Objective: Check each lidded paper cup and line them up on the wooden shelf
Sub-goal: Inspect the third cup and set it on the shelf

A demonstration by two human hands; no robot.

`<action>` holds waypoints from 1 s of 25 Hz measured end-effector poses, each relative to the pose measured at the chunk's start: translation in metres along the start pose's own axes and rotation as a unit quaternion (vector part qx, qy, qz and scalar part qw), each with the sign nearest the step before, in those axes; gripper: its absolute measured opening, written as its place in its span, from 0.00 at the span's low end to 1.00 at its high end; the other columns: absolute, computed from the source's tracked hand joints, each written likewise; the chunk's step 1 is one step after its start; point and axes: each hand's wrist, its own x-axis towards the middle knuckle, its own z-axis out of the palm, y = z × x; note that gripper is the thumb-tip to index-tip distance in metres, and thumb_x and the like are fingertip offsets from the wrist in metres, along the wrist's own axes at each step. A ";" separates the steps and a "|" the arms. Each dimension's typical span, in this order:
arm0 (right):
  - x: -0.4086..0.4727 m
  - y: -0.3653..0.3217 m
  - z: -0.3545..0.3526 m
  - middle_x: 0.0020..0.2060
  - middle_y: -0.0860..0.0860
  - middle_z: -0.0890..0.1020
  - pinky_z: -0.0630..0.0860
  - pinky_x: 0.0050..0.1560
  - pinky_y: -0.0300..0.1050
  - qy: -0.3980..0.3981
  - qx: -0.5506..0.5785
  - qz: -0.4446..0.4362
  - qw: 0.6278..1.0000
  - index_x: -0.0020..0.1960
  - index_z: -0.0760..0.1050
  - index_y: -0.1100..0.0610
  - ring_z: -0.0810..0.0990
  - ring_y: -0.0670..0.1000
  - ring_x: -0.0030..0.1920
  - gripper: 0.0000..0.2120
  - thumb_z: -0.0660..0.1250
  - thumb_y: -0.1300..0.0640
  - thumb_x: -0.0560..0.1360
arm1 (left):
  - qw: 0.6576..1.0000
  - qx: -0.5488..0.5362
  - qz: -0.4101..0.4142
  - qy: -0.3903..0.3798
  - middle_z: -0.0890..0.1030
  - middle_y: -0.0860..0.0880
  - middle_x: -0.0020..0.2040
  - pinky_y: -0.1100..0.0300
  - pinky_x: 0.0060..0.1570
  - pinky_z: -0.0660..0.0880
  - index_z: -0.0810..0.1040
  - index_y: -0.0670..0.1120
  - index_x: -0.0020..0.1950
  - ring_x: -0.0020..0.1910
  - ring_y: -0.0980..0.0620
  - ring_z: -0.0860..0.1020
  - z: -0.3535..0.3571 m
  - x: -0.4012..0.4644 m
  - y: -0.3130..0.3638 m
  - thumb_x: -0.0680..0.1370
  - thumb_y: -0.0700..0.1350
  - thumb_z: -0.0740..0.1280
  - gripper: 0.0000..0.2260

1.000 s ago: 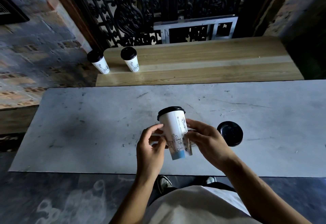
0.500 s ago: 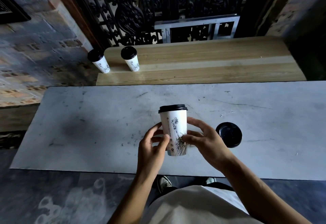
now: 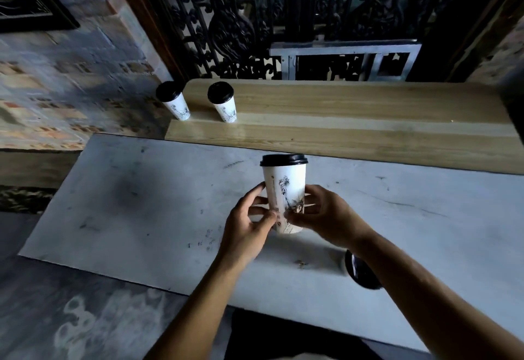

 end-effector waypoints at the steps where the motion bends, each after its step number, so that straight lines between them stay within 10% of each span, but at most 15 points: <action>1: 0.019 -0.002 -0.007 0.55 0.49 0.87 0.83 0.59 0.57 0.007 -0.019 0.000 1.000 0.64 0.77 0.54 0.88 0.48 0.53 0.26 0.82 0.55 0.69 | 1.000 -0.001 0.002 -0.006 0.86 0.61 0.49 0.48 0.55 0.83 0.76 0.59 0.68 0.51 0.60 0.84 0.003 0.017 0.002 0.72 0.46 0.72 0.25; 7: 0.171 -0.010 -0.038 0.56 0.52 0.88 0.82 0.58 0.54 0.041 -0.134 -0.027 0.990 0.61 0.80 0.57 0.86 0.54 0.56 0.24 0.83 0.54 0.68 | 1.000 -0.010 0.009 -0.016 0.87 0.52 0.53 0.54 0.55 0.82 0.78 0.51 0.66 0.52 0.55 0.86 0.016 0.181 -0.009 0.65 0.44 0.76 0.28; 12: 0.302 0.016 -0.056 0.56 0.50 0.83 0.73 0.43 0.18 0.112 -0.140 -0.050 0.983 0.66 0.76 0.61 0.82 0.45 0.52 0.32 0.84 0.63 0.66 | 0.998 0.010 0.041 -0.036 0.85 0.46 0.58 0.61 0.50 0.80 0.79 0.42 0.65 0.53 0.53 0.85 0.043 0.339 -0.044 0.69 0.33 0.77 0.25; 17: 0.378 0.060 -0.059 0.53 0.44 0.83 0.76 0.53 0.24 0.176 -0.125 -0.084 0.973 0.63 0.76 0.55 0.82 0.30 0.50 0.27 0.81 0.65 0.67 | 0.989 0.044 0.142 -0.028 0.78 0.43 0.60 0.59 0.52 0.83 0.79 0.42 0.62 0.57 0.51 0.83 0.066 0.429 -0.081 0.70 0.29 0.75 0.22; 25: 0.404 0.097 -0.031 0.36 0.36 0.78 0.69 0.39 0.20 0.210 -0.164 -0.061 0.962 0.51 0.73 0.49 0.78 0.24 0.41 0.18 0.78 0.61 0.69 | 0.984 0.109 0.135 -0.031 0.86 0.45 0.52 0.49 0.55 0.83 0.81 0.43 0.57 0.52 0.51 0.85 0.070 0.446 -0.125 0.70 0.32 0.76 0.17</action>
